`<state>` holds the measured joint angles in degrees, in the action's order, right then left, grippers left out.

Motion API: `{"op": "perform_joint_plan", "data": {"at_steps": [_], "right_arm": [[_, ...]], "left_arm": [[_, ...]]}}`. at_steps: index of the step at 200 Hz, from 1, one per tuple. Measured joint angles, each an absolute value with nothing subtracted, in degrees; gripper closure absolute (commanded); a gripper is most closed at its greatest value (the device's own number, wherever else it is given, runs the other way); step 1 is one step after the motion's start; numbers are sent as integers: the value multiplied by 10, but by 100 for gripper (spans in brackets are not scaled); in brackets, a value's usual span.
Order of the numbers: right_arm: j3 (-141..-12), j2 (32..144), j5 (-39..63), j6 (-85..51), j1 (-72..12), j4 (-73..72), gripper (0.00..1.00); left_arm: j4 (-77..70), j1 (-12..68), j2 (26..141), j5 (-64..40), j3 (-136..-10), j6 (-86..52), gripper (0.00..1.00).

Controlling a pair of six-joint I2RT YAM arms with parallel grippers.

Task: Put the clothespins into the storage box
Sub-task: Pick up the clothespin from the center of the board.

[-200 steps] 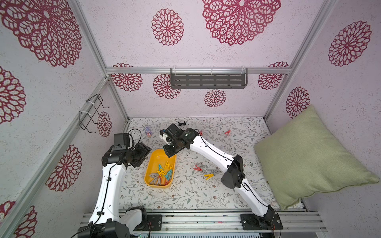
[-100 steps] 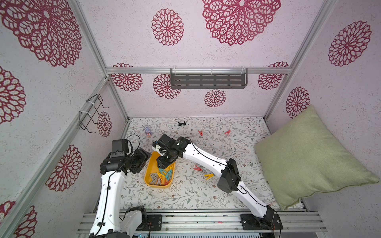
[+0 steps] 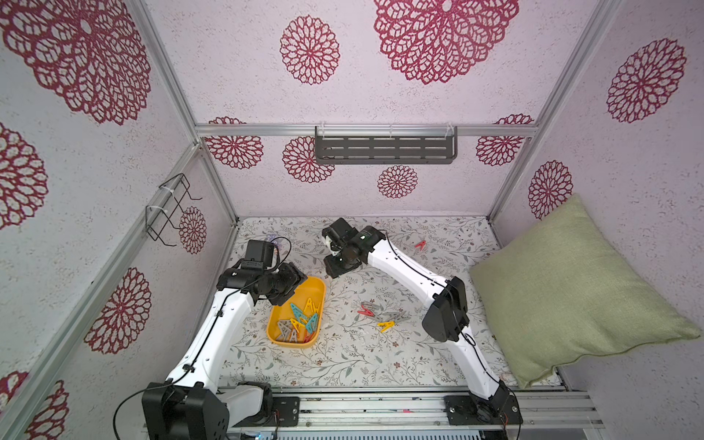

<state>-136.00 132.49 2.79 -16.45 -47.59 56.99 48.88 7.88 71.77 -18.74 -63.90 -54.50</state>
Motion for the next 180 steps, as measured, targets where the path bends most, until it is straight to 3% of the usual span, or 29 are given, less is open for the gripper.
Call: {"op": "perform_joint_plan", "data": {"at_steps": [54,180], "right_arm": [[-1349,1346,25,-143,-402,549,42],[-1401,1499,12,-66,-355,509,35]], "left_arm": [[450,110,789,-186,-660,-564,35],[448,110,901,-191,-762,-546,36]]}}
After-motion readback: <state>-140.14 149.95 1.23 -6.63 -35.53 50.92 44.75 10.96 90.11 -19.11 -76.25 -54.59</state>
